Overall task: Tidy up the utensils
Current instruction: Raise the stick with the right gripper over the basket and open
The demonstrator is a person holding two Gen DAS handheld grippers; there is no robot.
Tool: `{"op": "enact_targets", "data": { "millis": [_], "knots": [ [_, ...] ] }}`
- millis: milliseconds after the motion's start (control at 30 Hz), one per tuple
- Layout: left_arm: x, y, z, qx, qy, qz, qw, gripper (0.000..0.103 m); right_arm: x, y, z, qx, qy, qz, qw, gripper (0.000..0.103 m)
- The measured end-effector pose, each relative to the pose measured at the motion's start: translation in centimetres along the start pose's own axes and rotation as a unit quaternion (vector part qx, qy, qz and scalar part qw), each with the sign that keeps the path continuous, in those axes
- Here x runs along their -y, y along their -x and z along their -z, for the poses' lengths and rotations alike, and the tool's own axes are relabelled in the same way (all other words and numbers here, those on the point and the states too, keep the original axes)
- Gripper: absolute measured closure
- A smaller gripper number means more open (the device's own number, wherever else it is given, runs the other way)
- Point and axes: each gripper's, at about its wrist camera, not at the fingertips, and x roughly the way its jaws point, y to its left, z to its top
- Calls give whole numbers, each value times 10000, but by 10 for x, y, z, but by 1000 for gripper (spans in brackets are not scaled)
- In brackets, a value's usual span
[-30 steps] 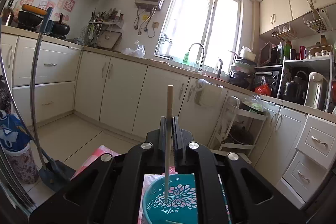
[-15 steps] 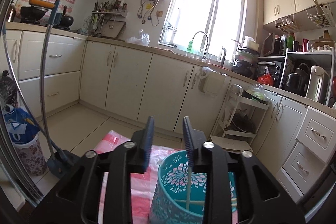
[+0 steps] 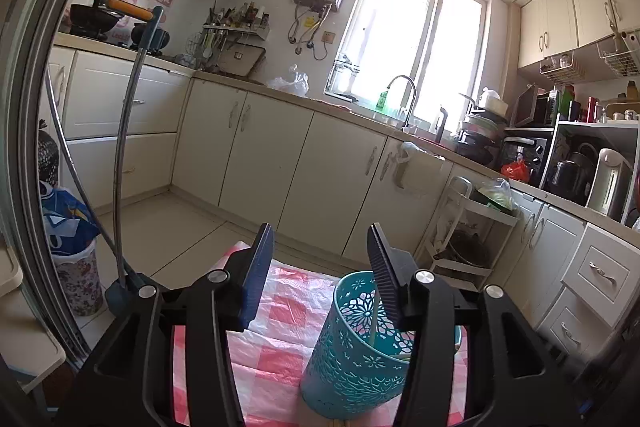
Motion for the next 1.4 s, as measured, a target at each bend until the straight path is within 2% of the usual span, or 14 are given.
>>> {"op": "enact_targets", "data": {
  "millis": [33,167,233,300,400,567,700,833,967,1067,1400],
  "knots": [
    [-1,1,-1,18,11,-12,10000,57,-7,2,-9,328,-30,-81,9994,97],
    [-4,10,-5,247,36,-127,9996,57,-30,-4,-38,1140,-154,-244,9931,97],
    [-4,14,-9,405,-10,-183,9990,56,-43,-11,-52,1656,-120,-241,9858,97],
    [-3,20,-12,615,-109,-247,9977,55,-47,-18,-64,1997,-170,-254,9794,97],
    [-2,23,-20,839,-239,-306,9957,53,-47,-37,-72,2287,-175,-150,9732,97],
    [-4,21,-27,893,-189,-304,9954,52,-37,-62,-68,2283,-172,109,9734,97],
    [-6,19,-27,864,-188,-310,9956,51,-40,-80,-54,2160,272,504,9747,97],
    [-7,19,-27,804,-121,-306,9962,51,-44,-86,-37,1953,578,691,9766,97],
    [-5,20,-27,804,-153,-290,9962,51,-47,-91,-30,1731,741,701,9796,97],
    [-6,19,-27,762,-125,-286,9966,51,-48,-91,-23,1596,872,702,9808,84],
    [-7,16,-25,585,-35,-277,9979,46,-51,-62,-14,1339,1210,601,9817,75]
  ]
}}
